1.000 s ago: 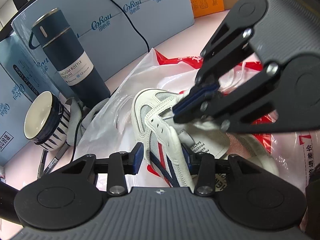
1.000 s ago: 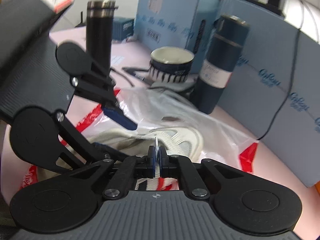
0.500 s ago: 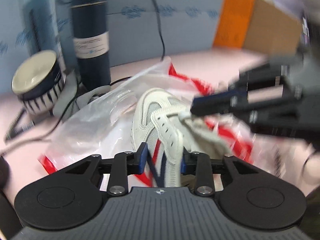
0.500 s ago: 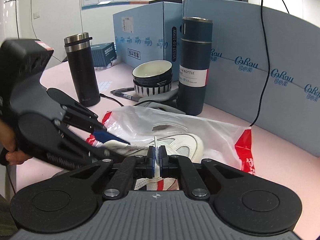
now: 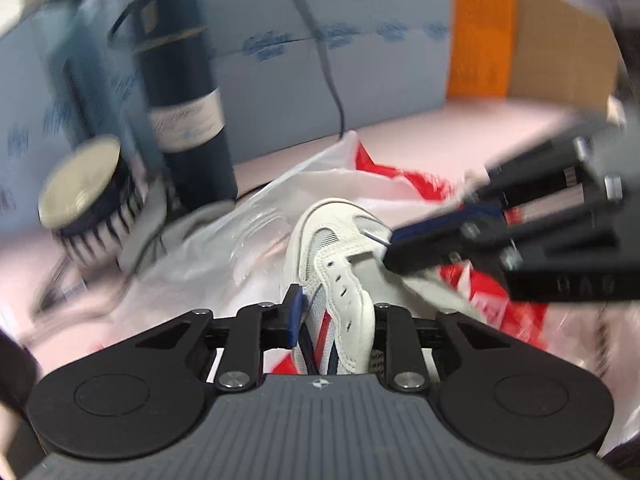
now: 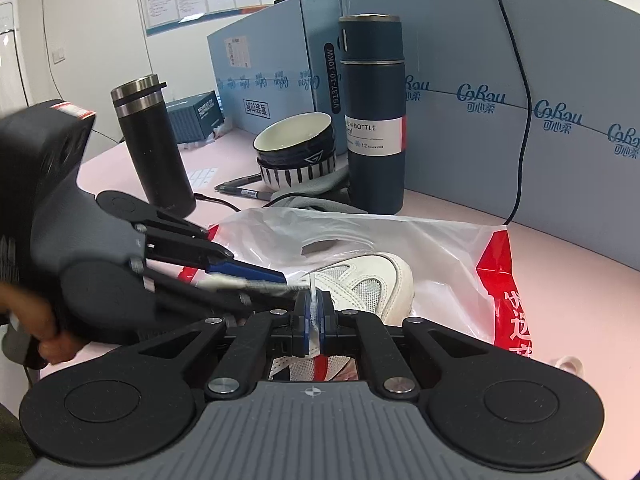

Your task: Lace up shoes with both hands

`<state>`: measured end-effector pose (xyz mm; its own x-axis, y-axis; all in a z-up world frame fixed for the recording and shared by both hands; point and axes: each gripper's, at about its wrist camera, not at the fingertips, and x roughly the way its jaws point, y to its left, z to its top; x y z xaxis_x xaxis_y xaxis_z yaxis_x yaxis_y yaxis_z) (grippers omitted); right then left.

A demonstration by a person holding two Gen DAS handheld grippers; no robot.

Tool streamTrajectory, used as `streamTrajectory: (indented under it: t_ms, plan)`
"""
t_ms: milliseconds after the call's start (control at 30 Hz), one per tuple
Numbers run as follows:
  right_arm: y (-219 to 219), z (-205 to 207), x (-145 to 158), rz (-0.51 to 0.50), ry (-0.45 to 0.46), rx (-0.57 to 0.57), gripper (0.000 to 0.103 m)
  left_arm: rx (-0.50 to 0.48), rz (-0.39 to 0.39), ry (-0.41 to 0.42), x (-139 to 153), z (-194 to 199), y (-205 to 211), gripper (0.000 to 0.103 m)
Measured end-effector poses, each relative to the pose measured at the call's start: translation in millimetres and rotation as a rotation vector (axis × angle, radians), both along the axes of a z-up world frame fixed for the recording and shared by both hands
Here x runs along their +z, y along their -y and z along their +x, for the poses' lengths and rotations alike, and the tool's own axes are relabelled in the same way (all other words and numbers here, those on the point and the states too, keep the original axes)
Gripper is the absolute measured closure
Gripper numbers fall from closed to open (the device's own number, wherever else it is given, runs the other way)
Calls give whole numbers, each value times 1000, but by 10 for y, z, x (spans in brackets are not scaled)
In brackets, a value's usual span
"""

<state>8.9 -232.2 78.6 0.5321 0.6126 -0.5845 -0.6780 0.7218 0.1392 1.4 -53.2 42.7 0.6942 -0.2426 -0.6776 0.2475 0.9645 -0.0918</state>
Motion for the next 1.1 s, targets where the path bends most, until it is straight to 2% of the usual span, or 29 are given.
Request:
streamTrajectory:
  t_ms: [67, 267, 433, 600, 667, 767, 933, 967, 1000, 1067, 1100]
  plan:
    - [-18, 0, 1, -7, 5, 8, 99, 60, -150, -56, 14, 42, -189, 85]
    - [-130, -34, 13, -55, 55, 64, 99, 168, -477, -186, -105, 73, -494, 85]
    - [-196, -59, 26, -91, 64, 77, 99, 229, -604, -243, -187, 91, -602, 85]
    - [-236, -99, 7, -139, 59, 81, 99, 198, -531, -237, -121, 101, -499, 85]
    - [-247, -111, -8, -158, 57, 81, 99, 172, -475, -225, -85, 97, -436, 85]
    - [-236, -175, 34, -171, 101, 79, 99, 165, -417, -215, -38, 72, -368, 85]
    - [-139, -57, 127, -154, 147, 1, 99, 267, -491, -264, -45, 45, -425, 85]
    - [-141, -6, 107, -153, 147, -8, 99, 266, -480, -258, -38, 38, -406, 85]
    - [-150, 40, 55, -163, 132, -5, 93, 261, -465, -251, -30, 32, -384, 85]
    - [-168, 132, -46, -182, 102, 0, 76, 252, -440, -237, -16, 9, -348, 84]
    - [-136, 114, -44, -167, 120, -6, 73, 248, -434, -233, -8, -3, -343, 84]
